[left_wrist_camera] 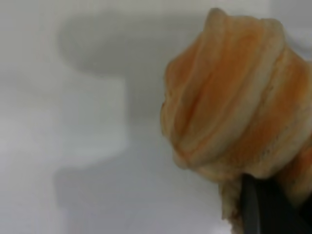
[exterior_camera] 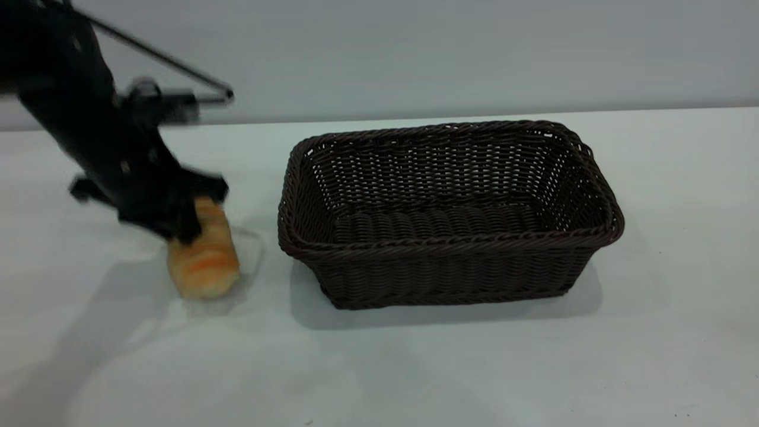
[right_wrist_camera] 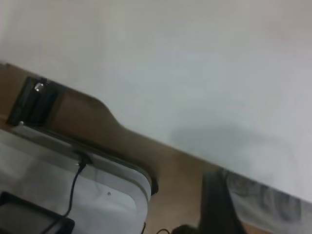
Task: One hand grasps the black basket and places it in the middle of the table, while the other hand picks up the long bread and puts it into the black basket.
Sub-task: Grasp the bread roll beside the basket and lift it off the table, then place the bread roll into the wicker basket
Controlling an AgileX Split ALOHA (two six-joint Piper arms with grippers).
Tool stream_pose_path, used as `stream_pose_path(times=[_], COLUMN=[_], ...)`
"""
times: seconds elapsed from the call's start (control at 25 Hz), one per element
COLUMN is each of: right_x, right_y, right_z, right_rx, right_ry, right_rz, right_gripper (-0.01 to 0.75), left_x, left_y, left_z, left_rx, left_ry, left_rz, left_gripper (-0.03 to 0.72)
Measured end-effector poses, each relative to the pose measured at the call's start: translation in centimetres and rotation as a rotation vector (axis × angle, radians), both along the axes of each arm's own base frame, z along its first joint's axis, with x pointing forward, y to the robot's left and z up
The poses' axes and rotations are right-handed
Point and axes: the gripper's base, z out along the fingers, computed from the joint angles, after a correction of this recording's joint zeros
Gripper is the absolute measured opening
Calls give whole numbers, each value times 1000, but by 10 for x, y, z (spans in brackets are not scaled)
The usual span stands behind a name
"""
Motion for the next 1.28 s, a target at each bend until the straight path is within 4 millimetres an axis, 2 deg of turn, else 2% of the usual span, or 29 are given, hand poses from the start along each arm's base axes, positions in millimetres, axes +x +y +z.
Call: stream_pose_path(times=[0.08,0.24,0.32,0.4,0.52,0.72,0.84,0.92,1.04,1.12,1.2,1.28], right_x=[-19,-43,-51,-55,-58,-59,-58,-58,-58,-59,-61,-64], right_y=[-4,-10,-13,-15,-17,-17,-17,-17,-17,-17,-18,-19], right_z=[-11,-31,-33,-34,-37,-38,-38,-38,-38,-38,-38,-37], right_rx=[8,14,11,17,20,22,22,22,23,23,24,29], right_ry=[-41,-130,-189,-267,-303,-311,-312,-313,-313,-315,-329,-356], right_rz=[-20,-58,-74,-93,-114,-120,-120,-120,-120,-121,-122,-132], right_gripper=[496,496,496,496,496,496,496,496,496,496,496,496], left_x=[0,-2,-5,-8,-15,-23,-26,-28,-27,-26,-26,-27], left_y=[0,-5,-20,-41,-83,-148,-169,-175,-177,-177,-177,-177], left_z=[37,103,122,129,115,54,16,-1,-12,-12,-5,12], left_rx=[-8,-39,-56,-71,-88,-107,-102,-99,-98,-100,-105,-116], left_ry=[-76,-223,-273,-298,-299,-305,-319,-328,-344,-347,-355,-364], left_rz=[-10,-25,-60,-113,-206,-317,-352,-361,-358,-354,-355,-354], left_gripper=[75,75,70,64,64,64,67,95,219,360,490,596])
